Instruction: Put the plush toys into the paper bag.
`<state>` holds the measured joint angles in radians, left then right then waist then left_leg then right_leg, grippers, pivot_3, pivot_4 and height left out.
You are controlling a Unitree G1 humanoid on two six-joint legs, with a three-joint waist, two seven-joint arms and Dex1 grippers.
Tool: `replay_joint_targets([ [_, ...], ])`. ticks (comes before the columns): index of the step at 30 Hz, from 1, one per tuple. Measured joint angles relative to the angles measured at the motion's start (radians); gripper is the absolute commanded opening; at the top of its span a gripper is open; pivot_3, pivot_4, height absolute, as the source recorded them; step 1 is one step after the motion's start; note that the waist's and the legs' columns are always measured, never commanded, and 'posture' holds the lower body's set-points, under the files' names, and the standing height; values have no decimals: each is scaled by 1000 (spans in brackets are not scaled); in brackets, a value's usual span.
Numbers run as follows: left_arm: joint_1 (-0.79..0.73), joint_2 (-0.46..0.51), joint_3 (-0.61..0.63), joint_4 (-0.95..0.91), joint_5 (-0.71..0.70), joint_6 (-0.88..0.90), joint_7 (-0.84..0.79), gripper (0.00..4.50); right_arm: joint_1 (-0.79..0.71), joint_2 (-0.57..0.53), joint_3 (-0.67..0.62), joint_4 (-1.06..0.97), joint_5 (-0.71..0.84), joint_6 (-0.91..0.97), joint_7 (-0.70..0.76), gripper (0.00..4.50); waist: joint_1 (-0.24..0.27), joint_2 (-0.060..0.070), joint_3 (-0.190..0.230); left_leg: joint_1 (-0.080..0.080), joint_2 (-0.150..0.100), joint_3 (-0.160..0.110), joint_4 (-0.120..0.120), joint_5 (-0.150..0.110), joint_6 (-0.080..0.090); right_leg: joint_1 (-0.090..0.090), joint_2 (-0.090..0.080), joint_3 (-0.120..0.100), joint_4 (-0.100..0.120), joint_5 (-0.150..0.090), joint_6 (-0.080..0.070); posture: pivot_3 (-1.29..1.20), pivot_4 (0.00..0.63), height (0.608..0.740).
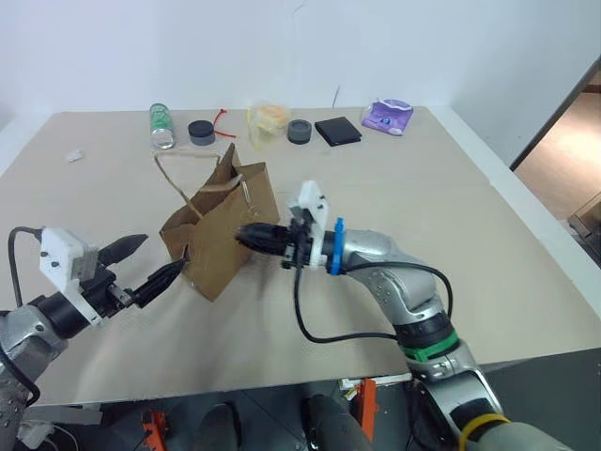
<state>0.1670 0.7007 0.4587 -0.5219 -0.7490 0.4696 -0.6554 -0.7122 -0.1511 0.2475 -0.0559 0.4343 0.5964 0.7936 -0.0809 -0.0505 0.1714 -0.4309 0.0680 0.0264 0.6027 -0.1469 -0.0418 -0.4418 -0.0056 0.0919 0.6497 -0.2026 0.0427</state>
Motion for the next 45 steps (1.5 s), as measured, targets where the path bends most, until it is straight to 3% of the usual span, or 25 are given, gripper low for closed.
replay_joint_targets([
  [7, -40, -13, -50, 14, 37, -31, -14, 4500, -49, 62, 48, 135, -71, -21, -33, 29, -2, -1, 0, -4, 0, 0, 0, 0, 0, -2, -3, -4, -1, 0, 0, 0, 150, 740],
  [23, -70, 20, 97, -4, -238, 104, 4, 4500, -55, 99, 55, 209, -145, -55, -46, 29, 1, -1, 0, -6, 2, -4, 0, -1, -1, -2, -1, -9, -1, -3, -2, 0, 150, 740],
  [34, -41, 51, -39, 35, 28, 7, -67, 4500, -59, 101, 53, 208, -145, -50, -47, 29, 1, 0, 0, -6, 2, -4, 0, -1, -1, -2, -1, -9, -1, -3, -3, 0, 150, 740],
  [45, -216, -26, -156, 199, 162, -60, -48, 4500, -82, 115, 48, 183, -140, -37, -51, 29, 2, -1, 0, -7, 2, -4, 0, -1, -1, -2, -1, -10, -1, -3, -2, 0, 150, 740],
])
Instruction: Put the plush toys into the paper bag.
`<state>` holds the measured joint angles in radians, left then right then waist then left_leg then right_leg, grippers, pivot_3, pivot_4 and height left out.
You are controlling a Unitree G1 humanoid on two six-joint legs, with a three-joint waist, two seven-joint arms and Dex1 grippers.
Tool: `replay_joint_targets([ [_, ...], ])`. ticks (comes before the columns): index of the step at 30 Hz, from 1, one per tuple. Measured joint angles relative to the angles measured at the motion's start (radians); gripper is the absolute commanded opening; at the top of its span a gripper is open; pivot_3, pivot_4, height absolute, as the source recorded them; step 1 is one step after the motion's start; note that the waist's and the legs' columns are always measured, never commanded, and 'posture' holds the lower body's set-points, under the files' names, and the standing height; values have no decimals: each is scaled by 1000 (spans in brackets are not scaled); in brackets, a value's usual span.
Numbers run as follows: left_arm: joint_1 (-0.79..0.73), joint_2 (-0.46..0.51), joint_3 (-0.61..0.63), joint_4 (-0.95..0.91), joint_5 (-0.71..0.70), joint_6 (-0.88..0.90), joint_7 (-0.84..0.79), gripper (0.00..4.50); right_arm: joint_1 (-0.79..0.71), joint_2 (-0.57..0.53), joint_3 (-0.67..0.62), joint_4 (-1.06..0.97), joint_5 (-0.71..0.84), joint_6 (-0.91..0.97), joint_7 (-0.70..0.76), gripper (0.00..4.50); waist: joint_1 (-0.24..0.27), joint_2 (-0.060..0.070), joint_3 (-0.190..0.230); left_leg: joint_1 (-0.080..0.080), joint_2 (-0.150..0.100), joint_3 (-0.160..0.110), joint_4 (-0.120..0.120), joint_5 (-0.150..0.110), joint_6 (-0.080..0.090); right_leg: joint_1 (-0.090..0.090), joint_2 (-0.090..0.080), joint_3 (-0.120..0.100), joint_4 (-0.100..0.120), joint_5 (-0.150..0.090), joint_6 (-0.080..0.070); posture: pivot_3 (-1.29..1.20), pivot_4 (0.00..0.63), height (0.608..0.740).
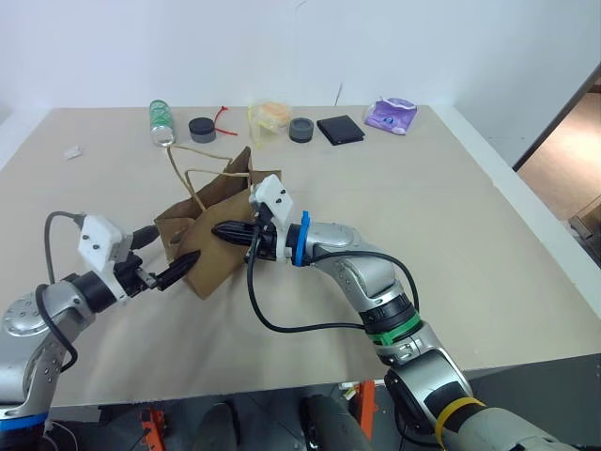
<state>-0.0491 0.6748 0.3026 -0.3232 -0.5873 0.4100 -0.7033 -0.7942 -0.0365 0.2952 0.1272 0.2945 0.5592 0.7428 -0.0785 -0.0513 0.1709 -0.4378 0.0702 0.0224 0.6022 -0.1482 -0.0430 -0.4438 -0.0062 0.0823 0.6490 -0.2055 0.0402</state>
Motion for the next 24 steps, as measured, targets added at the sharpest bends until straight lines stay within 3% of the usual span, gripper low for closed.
replay_joint_targets([
  [3, -27, -22, -28, 4, 4, -1, -3, 4500, 1, -3, 0, -11, 0, 7, 0, 29, 0, 0, 0, 0, 0, 0, 0, 0, 0, 0, 0, 0, 0, 0, 0, 0, 150, 740],
  [6, -50, -36, -48, 20, 13, -1, -4, 3681, 3, -6, 0, -23, 0, 10, -1, 0, 0, 0, 0, 0, 0, 0, 0, 0, 0, 0, 0, 0, 0, 0, 0, 0, 150, 740],
  [9, -68, -42, -58, 28, 15, 0, -5, 2027, 3, -9, 0, -24, 0, 13, -2, 0, 0, 0, 0, 0, 0, 0, 0, 0, 0, 0, 0, 0, 0, 0, 0, 0, 150, 740],
  [10, -70, -42, -59, 30, 15, 0, -5, 1774, 3, -10, 0, -24, 0, 14, -2, 0, 0, 0, 0, 0, 0, -1, 0, 0, 0, 0, 0, 0, 0, 0, 0, 0, 150, 740],
  [13, -72, -43, -59, 34, 16, 0, -7, 338, 7, -20, -2, -36, 7, 24, -1, 0, 1, 0, 0, 0, 0, -1, 0, 0, 0, 0, 0, 0, 0, 0, 0, 0, 150, 740],
  [15, -73, -43, -59, 42, 15, 1, -8, 98, 13, -31, -15, -55, 21, 31, 4, 0, 1, 0, 0, 0, 0, -1, 0, 0, 0, 0, 0, 0, 0, 0, 1, 0, 150, 740],
  [16, -74, -43, -59, 43, 15, 1, -10, 0, 15, -42, -28, -71, 37, 36, 18, 659, 1, 0, 0, 0, 0, -1, 0, 0, 0, 0, 0, 0, 0, 0, 1, 0, 150, 740],
  [17, -75, -43, -58, 45, 15, 2, -11, 0, 17, -55, -37, -91, 56, 44, 32, 839, 1, 0, 0, 0, 0, -1, 0, 0, 0, 1, 0, 0, 0, 0, 1, 0, 150, 740],
  [20, -82, -44, -58, 53, 13, 2, -14, 0, 20, -128, -82, -151, 153, 98, 119, 2186, 3, 0, 0, 0, 0, -1, 0, 0, 0, 1, 0, 0, 0, 0, 1, 0, 150, 740],
  [21, -87, -45, -58, 60, 9, 2, -24, 0, 17, -210, -145, -182, 232, 137, 200, 2761, 6, 0, 0, -1, 0, -2, 1, 0, 0, 2, 0, 0, 0, 0, 1, 0, 150, 740],
  [22, -87, -46, -58, 60, 6, 1, -30, 0, 12, -262, -170, -188, 269, 155, 245, 2935, 7, 1, 1, -1, 0, -1, 1, 0, 0, 2, 0, 0, 0, -1, 2, 0, 150, 740],
  [24, -88, -46, -59, 60, -7, 0, -63, 0, -19, -408, -250, -173, 345, 189, 364, 3803, 12, 2, 1, -1, -1, -1, 2, 0, 0, 2, -1, 0, 0, -1, 2, 0, 150, 740],
])
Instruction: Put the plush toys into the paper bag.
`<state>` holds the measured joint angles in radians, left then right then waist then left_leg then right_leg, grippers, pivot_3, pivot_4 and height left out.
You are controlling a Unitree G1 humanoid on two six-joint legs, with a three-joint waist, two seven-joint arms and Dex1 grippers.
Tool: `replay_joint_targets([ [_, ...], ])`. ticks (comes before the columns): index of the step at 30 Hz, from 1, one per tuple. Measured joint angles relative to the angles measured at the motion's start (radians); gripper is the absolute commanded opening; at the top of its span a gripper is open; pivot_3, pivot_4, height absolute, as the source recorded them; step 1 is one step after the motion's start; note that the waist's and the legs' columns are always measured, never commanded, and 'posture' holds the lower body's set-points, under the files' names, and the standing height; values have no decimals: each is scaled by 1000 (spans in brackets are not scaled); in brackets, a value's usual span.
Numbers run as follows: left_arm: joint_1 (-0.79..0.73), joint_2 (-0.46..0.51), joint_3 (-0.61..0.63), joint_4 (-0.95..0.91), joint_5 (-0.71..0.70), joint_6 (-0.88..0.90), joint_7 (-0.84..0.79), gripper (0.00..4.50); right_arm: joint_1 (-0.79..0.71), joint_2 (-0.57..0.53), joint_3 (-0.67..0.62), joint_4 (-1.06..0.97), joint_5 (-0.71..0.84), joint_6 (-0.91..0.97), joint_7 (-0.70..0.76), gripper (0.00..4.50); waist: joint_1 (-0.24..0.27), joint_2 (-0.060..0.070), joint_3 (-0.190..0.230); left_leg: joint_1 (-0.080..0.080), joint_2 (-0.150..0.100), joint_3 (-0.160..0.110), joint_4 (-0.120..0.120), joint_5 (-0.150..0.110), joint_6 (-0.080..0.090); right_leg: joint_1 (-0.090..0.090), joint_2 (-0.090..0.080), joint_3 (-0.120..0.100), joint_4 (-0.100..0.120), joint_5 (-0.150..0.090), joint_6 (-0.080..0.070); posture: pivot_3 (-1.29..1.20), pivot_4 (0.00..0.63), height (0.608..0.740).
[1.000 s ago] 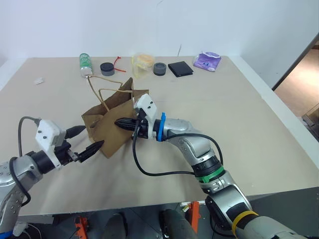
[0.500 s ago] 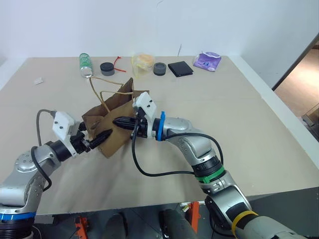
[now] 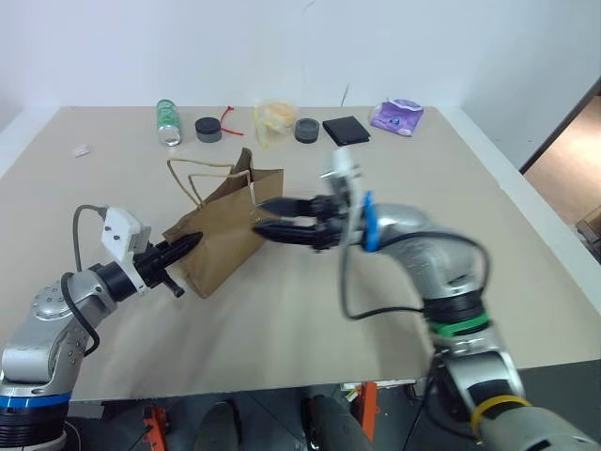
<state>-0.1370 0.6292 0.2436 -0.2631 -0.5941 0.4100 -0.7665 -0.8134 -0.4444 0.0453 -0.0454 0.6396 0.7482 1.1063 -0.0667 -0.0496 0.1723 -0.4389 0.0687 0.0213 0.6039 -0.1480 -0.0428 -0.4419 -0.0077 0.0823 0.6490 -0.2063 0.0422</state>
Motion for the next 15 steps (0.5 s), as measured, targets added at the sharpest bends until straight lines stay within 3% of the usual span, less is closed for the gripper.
replay_joint_targets([
  [2, -2, 0, 0, 0, -11, -2, -33, 0, -47, -108, -74, 51, 33, 8, 85, 4454, 1, 0, 0, 1, 0, 0, 0, 0, 0, 0, 0, 0, -1, 0, 0, 0, 150, 740],
  [6, -46, 18, -5, 4, -42, -20, -134, 0, -93, -307, -99, 194, 40, -13, 298, 4454, 0, 0, 0, 2, 0, 0, -2, -1, 1, 0, 1, 0, 0, -2, -2, 0, 150, 740],
  [9, -79, 82, -27, 7, -58, -11, -245, 0, -92, -373, -77, 242, 8, -51, 390, 4454, -10, 3, 1, 2, 0, 0, -2, -1, 2, -1, 2, 0, 0, -2, -2, 0, 150, 740],
  [15, -163, 190, -117, 68, -63, 23, -453, 0, -58, -440, -68, 206, -18, -98, 437, 4454, -10, 7, 4, 1, 0, 0, -2, -1, 1, -1, 2, 2, 0, -3, 1, 0, 150, 740],
])
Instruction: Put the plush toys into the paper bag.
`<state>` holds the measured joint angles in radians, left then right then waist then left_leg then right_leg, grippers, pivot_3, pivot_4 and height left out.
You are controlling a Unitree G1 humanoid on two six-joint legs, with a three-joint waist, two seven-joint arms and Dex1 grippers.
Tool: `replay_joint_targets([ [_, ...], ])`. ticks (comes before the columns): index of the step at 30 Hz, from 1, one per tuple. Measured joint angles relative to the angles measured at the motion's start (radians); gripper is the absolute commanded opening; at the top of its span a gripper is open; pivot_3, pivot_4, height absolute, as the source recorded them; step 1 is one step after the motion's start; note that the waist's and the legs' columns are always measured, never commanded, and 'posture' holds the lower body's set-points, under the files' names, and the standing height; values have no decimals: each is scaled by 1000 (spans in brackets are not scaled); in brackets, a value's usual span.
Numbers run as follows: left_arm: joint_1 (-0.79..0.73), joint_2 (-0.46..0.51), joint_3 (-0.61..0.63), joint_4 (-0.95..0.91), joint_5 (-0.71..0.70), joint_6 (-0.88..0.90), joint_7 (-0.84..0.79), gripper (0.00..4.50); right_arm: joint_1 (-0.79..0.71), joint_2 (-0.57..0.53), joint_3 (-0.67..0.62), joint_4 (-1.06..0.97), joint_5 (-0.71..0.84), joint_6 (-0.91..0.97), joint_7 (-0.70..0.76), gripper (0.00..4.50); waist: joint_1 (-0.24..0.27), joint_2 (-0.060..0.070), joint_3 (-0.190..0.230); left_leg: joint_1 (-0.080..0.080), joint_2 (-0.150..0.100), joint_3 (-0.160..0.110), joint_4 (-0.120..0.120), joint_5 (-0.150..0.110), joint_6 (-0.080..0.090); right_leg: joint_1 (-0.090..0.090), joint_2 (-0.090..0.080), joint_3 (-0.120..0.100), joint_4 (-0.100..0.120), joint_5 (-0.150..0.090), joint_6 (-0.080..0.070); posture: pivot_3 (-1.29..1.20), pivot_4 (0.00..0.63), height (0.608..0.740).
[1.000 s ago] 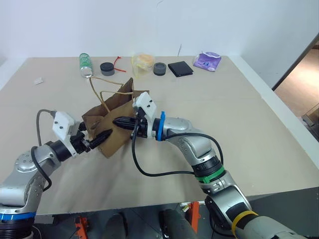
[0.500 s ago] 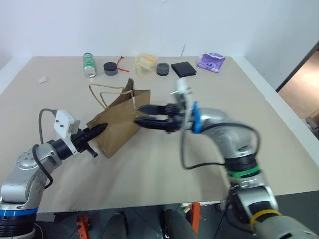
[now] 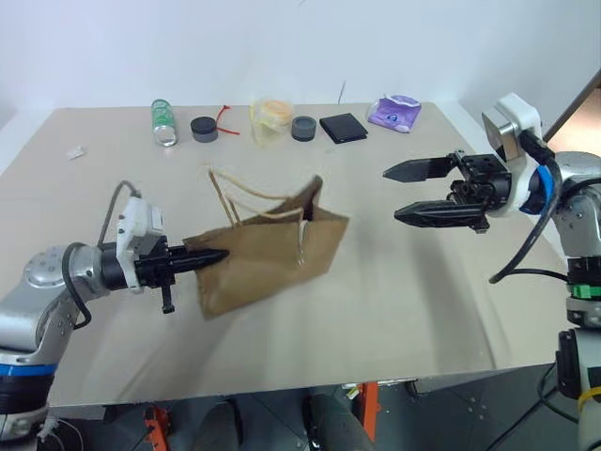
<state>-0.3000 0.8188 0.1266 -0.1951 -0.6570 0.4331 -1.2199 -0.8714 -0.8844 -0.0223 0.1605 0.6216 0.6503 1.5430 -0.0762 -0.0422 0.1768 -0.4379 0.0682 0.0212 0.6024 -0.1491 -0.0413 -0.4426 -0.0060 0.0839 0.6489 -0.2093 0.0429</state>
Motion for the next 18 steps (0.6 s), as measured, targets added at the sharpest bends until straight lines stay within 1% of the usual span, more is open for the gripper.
replay_joint_targets([
  [2, -30, 14, -40, 30, 7, 7, -56, 0, 7, -12, -4, -44, 12, 6, 0, 4454, 1, 4, 2, -1, 0, 0, 0, 0, 0, 0, 0, 0, 0, 0, 1, 0, 150, 740],
  [8, -110, 16, -100, 79, 30, 1, -155, 0, 49, -52, -24, -149, 55, 26, 0, 4454, 5, 4, 3, -1, -1, -1, 1, 0, 0, 0, 0, 0, 0, -1, 1, 0, 150, 740],
  [12, -125, 6, -132, 98, 56, -26, -199, 0, 75, -80, -31, -202, 79, 42, 0, 4454, 5, 4, 3, -1, -1, 0, 1, 0, 0, 0, 0, 0, 0, -1, 2, 0, 150, 740],
  [13, -125, -2, -133, 104, 64, -38, -206, 559, 80, -82, -33, -211, 85, 47, -1, 4500, 5, 4, 3, -1, -1, 0, 1, 0, 0, 0, 0, 0, 0, -1, 2, 0, 150, 740],
  [14, -125, -7, -136, 107, 68, -43, -208, 854, 80, -82, -33, -216, 88, 50, -1, 4500, 5, 4, 3, -1, -1, -1, 1, 0, 0, 0, 0, 0, 1, -1, 2, 0, 150, 740],
  [15, -125, -11, -142, 109, 72, -45, -210, 1448, 80, -82, -33, -218, 92, 51, -2, 4500, 5, 4, 3, -1, -1, -1, 2, 0, 0, 0, 0, 0, 1, -1, 2, 0, 150, 740],
  [16, -125, -12, -143, 110, 74, -47, -211, 1635, 80, -82, -33, -218, 92, 51, -3, 4500, 5, 4, 3, -1, -1, -1, 2, 0, 0, 0, 0, 0, 1, -1, 2, 0, 150, 740],
  [18, -125, -12, -140, 116, 81, -58, -206, 2666, 80, -82, -33, -217, 92, 51, -5, 4500, 5, 4, 3, -1, -1, -1, 2, 0, 0, 1, 0, 0, 2, 0, 2, 0, 150, 740],
])
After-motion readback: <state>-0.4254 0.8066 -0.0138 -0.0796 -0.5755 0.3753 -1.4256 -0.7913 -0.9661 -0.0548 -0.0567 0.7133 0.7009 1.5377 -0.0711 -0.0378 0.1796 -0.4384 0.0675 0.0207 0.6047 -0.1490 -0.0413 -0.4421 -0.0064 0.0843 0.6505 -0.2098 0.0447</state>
